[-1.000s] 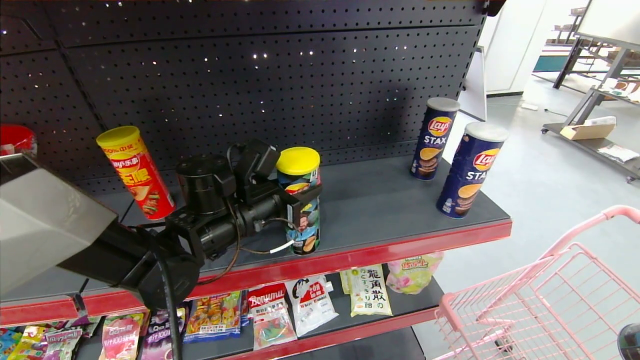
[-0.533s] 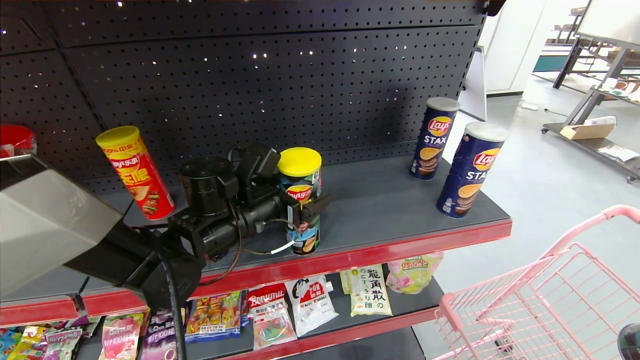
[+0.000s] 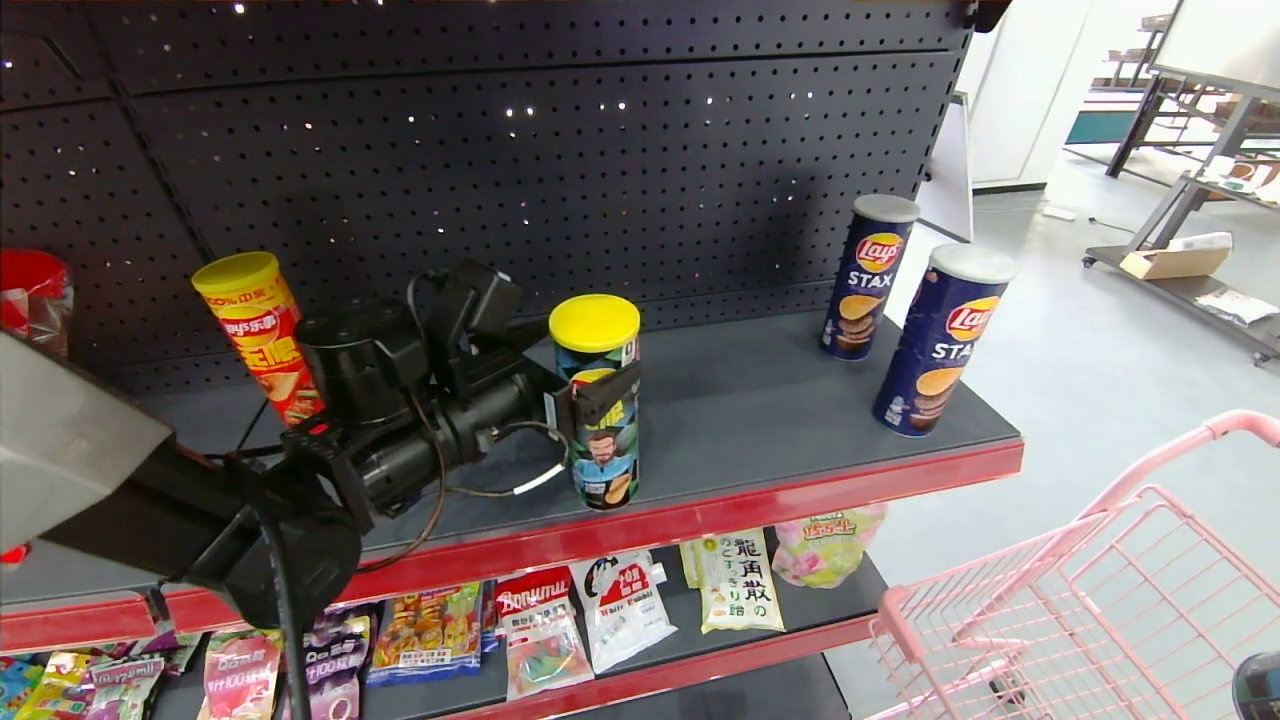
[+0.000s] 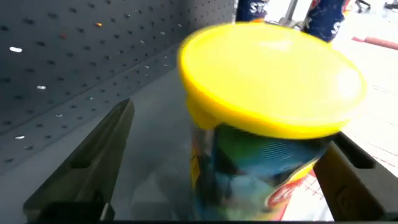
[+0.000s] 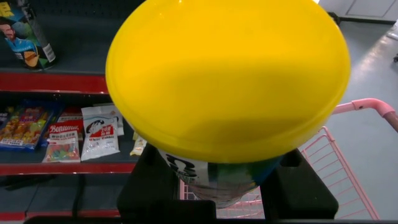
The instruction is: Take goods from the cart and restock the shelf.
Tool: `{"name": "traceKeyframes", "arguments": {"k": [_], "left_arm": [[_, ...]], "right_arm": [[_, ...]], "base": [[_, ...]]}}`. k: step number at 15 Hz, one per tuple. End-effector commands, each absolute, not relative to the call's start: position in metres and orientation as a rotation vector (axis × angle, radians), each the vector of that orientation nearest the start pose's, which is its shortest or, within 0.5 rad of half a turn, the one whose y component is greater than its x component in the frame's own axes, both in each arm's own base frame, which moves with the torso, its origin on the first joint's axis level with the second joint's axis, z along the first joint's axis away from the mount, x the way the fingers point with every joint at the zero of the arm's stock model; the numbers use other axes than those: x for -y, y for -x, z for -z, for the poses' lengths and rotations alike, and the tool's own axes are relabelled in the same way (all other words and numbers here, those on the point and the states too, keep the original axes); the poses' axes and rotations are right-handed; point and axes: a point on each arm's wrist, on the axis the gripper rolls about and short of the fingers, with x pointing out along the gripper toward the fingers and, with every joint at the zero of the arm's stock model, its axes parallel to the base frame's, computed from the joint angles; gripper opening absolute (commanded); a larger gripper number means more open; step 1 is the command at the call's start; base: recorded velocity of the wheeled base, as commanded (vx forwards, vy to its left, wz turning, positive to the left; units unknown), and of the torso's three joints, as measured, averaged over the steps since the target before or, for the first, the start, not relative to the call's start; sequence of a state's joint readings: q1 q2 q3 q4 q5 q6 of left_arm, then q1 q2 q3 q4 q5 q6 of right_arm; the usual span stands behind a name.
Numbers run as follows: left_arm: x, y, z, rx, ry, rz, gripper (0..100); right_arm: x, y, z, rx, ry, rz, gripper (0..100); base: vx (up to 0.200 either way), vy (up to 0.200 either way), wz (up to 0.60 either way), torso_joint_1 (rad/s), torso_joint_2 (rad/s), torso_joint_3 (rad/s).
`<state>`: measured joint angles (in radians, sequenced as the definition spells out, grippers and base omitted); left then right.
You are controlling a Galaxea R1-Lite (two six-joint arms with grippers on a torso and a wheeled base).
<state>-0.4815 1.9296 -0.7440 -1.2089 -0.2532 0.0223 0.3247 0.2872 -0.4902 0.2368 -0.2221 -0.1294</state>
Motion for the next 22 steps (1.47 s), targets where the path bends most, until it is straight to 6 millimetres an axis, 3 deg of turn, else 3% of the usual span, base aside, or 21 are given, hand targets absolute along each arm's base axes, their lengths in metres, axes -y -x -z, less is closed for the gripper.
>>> {"name": "traceKeyframes", "arguments": {"k": [1,4,7,10,14,18,22], "left_arm": [[0.15,-0.289,-0.164,0.062,-0.017,0.739,100],[0.142,-0.272,-0.163,0.043,-0.018,0.753,100],[0.141,-0.269,-0.165,0.048,-0.014,0.754,100],[0.131,-0.249,-0.171,0.047,0.0,0.781,100],[0.084,-0.189,-0.156,-0.069,-0.028,0.705,100],[0.052,-0.154,-0.17,-0.145,-0.083,0.604,100],[0.031,-0.091,-0.183,-0.282,-0.061,0.583,100]], "right_arm": [[0.014,0.026,-0.19,-0.032,0.141,-0.107,0],[0.013,0.024,-0.189,-0.042,0.145,-0.109,0],[0.013,0.024,-0.189,-0.043,0.146,-0.107,0],[0.013,0.024,-0.189,-0.045,0.146,-0.109,0],[0.008,0.007,-0.2,-0.107,0.168,-0.109,0],[0.001,-0.016,-0.206,-0.153,0.177,-0.056,0],[-0.006,-0.033,-0.21,-0.188,0.186,-0.137,0]], "base": [[0.0,0.0,0.0,0.0,0.0,0.0],[0.0,0.0,0.0,0.0,0.0,0.0],[0.0,0.0,0.0,0.0,0.0,0.0],[0.0,0.0,0.0,0.0,0.0,0.0],[0.0,0.0,0.0,0.0,0.0,0.0],[0.0,0.0,0.0,0.0,0.0,0.0],[0.0,0.0,0.0,0.0,0.0,0.0]]}}
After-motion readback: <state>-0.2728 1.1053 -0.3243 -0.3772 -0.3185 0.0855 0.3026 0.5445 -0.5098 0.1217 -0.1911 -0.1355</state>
